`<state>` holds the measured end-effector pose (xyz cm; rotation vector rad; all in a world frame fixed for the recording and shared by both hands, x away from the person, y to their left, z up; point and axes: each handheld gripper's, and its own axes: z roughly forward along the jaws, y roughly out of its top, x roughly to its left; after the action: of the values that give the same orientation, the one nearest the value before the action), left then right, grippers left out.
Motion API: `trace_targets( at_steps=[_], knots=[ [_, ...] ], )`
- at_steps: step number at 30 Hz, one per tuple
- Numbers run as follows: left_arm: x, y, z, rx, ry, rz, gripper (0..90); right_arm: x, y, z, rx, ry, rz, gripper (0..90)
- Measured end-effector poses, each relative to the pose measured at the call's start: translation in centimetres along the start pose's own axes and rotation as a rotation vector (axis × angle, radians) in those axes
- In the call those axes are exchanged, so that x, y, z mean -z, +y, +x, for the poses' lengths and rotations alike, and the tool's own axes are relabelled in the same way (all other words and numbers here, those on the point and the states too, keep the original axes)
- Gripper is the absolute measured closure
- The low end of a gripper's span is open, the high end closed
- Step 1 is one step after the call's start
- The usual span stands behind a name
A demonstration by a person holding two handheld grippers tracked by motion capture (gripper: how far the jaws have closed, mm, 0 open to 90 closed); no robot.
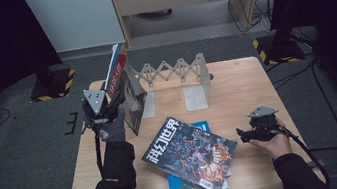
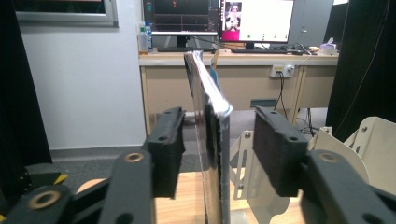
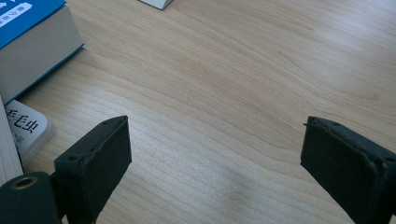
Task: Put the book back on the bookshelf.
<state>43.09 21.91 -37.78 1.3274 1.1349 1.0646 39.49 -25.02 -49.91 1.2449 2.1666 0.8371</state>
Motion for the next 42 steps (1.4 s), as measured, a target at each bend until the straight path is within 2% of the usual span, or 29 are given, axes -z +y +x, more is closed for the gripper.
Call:
trace_targets(
  at_steps=[6,15,18,20,30,35,36,38,42],
  knots=[
    [1.2,0.3,0.5,0.014,-0.024,0.033,37.5,0.4,0.3,0.1,-0.010,0.005,-0.021,8.9],
    [3.5,1.0,1.1,-0.015,-0.058,0.060,32.0,1.2,0.8,0.0,-0.033,0.017,-0.067,8.9],
    [4.3,1.2,1.3,-0.003,-0.079,0.064,30.5,1.4,0.9,-0.1,-0.052,0.015,-0.082,8.9],
    [4.8,1.1,1.5,0.020,-0.092,0.068,29.8,1.6,1.0,-0.2,-0.054,0.017,-0.088,8.9],
    [6.5,-0.6,2.5,0.067,-0.158,0.135,28.8,2.4,1.6,0.1,-0.064,0.036,-0.124,9.0],
    [7.2,-1.4,3.1,0.077,-0.179,0.165,28.8,3.0,1.9,0.3,-0.073,0.055,-0.149,9.5],
    [7.3,-1.6,3.1,0.079,-0.181,0.173,28.8,3.1,1.9,0.3,-0.086,0.065,-0.152,9.5],
    [7.5,-2.0,3.1,0.086,-0.200,0.190,28.8,3.3,2.1,0.4,-0.078,0.065,-0.152,9.5],
    [7.8,-2.8,2.7,0.074,-0.236,0.224,28.7,3.9,2.5,0.8,-0.075,0.084,-0.171,9.8]
  ],
)
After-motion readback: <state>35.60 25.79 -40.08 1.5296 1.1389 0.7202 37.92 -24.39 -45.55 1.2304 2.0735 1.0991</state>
